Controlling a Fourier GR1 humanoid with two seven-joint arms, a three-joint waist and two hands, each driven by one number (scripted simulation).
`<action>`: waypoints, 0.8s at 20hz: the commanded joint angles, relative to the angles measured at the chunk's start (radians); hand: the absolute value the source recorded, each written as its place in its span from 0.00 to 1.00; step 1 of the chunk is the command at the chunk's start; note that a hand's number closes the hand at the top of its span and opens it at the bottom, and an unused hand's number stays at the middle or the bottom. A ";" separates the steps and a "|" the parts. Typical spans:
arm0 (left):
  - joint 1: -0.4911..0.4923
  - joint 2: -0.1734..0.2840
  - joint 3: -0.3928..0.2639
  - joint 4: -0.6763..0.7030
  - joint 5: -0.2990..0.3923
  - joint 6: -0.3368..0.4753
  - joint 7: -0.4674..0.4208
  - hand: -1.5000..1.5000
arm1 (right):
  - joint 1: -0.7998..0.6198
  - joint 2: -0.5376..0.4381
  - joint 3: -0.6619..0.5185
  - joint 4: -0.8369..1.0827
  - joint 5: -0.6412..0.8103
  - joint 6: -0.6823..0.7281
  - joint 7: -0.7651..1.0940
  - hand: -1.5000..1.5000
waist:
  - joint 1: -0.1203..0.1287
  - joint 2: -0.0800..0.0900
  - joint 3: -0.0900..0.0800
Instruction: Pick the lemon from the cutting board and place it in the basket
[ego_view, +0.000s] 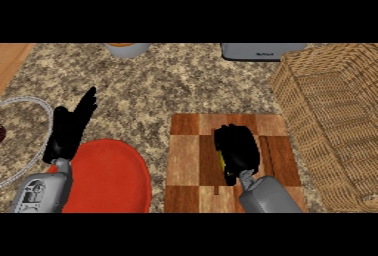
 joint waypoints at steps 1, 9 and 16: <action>-0.008 0.036 0.029 0.002 0.016 -0.026 0.007 0.50 | -0.048 0.028 0.038 -0.065 -0.159 -0.004 0.119 1.00 | 0.003 0.005 0.005; 0.009 0.020 0.022 0.008 0.014 -0.022 -0.022 0.50 | -0.051 0.029 0.016 -0.429 -0.404 -0.123 0.254 1.00 | -0.008 0.002 0.005; 0.071 -0.011 0.001 -0.024 -0.002 -0.002 -0.040 0.50 | -0.348 0.029 -0.110 -0.699 -0.452 0.046 0.591 1.00 | -0.004 -0.002 0.004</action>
